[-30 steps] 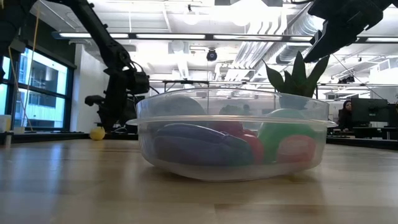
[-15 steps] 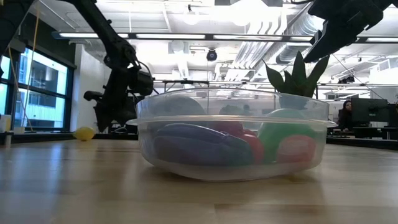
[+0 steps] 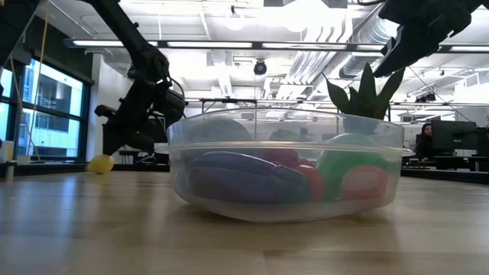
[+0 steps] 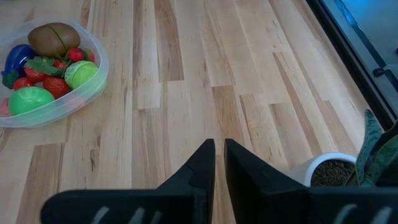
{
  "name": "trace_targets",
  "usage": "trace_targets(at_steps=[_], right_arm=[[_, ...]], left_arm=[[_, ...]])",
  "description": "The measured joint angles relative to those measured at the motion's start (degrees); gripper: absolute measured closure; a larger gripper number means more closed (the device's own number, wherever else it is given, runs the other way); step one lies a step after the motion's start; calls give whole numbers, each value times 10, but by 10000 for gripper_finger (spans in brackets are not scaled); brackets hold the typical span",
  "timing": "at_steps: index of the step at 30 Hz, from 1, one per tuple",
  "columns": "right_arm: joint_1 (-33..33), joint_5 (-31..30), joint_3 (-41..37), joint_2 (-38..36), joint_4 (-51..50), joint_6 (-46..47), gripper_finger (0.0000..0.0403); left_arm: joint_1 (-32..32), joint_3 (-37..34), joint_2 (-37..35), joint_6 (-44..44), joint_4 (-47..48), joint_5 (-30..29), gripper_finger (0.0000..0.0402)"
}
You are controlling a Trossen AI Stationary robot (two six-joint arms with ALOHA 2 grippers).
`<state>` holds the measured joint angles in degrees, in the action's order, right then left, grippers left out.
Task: Pick and placing Produce into tupperware
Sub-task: Put the yellow lemon into the transparent container
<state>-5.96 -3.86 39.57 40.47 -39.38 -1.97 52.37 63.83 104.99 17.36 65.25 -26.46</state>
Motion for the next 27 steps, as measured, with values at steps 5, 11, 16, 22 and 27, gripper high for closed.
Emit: trace_targets(at_steps=[5,11,16,22,27], right_arm=[[0,0,0,0,0,0,377],[0,0,0,0,0,0,377],[0,0,0,0,0,0,377],[0,0,0,0,1,0,377],[0,0,0,0,1,0,377]], left_arm=[[-40,0,0,0,3,17,401],[-73,0,0,-2,-24,50,401],[-94,0,0,-4,-29,49,401],[-111,17,-2,-11,-53,48,401],[-119,85,-6,-65,-62,31,401]])
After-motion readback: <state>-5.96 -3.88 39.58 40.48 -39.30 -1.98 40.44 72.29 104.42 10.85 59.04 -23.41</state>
